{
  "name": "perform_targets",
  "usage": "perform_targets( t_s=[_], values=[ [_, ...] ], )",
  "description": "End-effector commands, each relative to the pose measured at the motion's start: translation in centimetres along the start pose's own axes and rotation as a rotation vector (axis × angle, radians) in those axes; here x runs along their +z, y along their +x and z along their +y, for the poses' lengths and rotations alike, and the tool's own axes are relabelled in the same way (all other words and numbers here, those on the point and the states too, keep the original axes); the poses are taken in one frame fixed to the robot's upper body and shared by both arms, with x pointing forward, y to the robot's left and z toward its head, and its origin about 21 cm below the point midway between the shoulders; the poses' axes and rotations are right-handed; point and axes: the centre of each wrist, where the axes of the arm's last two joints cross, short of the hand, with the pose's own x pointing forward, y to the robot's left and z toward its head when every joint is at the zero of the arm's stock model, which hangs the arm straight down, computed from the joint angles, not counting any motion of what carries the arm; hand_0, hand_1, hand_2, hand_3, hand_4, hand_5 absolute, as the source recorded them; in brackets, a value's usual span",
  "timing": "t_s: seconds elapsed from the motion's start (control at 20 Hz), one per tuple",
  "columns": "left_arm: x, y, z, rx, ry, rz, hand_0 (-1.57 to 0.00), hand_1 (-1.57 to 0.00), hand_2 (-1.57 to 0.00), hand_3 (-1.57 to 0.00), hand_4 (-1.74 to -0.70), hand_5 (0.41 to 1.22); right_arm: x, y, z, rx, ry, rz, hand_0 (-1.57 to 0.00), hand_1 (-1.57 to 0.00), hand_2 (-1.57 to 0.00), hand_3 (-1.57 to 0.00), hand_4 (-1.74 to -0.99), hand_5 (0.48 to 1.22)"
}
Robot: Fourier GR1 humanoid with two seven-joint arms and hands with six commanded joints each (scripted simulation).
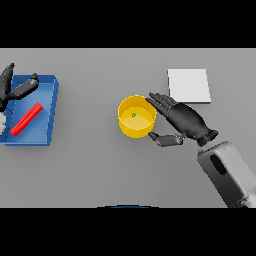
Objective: Pick up the red beaker and tilt it to pour out 1 green nut into yellow bowl. Pick up the yellow bowl and place it on the metallic measuring scale.
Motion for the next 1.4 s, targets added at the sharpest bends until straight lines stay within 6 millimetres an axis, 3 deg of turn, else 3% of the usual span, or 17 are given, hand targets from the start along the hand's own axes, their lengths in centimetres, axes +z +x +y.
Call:
perform_targets(
  t_s=[0.0, 0.45, 0.65, 1.05, 1.35],
  values=[
    [-0.1, -0.1, 0.2, 0.0, 0.003, 0.002, 0.0, 0.0, 0.0, 0.0, -0.8, 0.721, -0.7, 0.1, 0.0, 0.017, 0.03, 0.0, 0.0, 0.0, 0.0, 0.0, -1.269, 0.662],
    [-0.1, -0.4, 0.7, -0.006, 0.007, 0.001, 0.0, 0.0, 0.0, 0.0, -0.79, 0.717, -5.0, 0.6, -0.4, 0.154, 0.254, -0.104, 0.0, 0.0, 0.0, 0.0, -1.255, 0.686],
    [-0.2, -0.3, 0.8, -0.009, -0.004, -0.01, 0.0, 0.0, 0.0, 0.0, -0.8, 0.729, -6.2, 0.8, 0.9, 0.153, 0.336, -0.126, 0.0, 0.0, 0.0, 0.0, -1.243, 0.682],
    [-0.3, -0.3, 1.0, -0.01, 0.01, -0.005, 0.0, 0.0, 0.0, 0.0, -0.8, 0.738, -7.7, 0.9, 1.4, 0.213, 0.46, -0.097, 0.0, 0.0, 0.0, 0.0, -1.303, 0.674],
    [-0.3, -0.5, 1.0, -0.016, 0.008, -0.003, 0.0, 0.0, 0.0, 0.0, -0.79, 0.727, -8.8, 1.3, 2.0, 0.259, 0.509, -0.07, 0.0, -0.01, -0.03, -0.05, -1.321, 0.756]
  ],
)
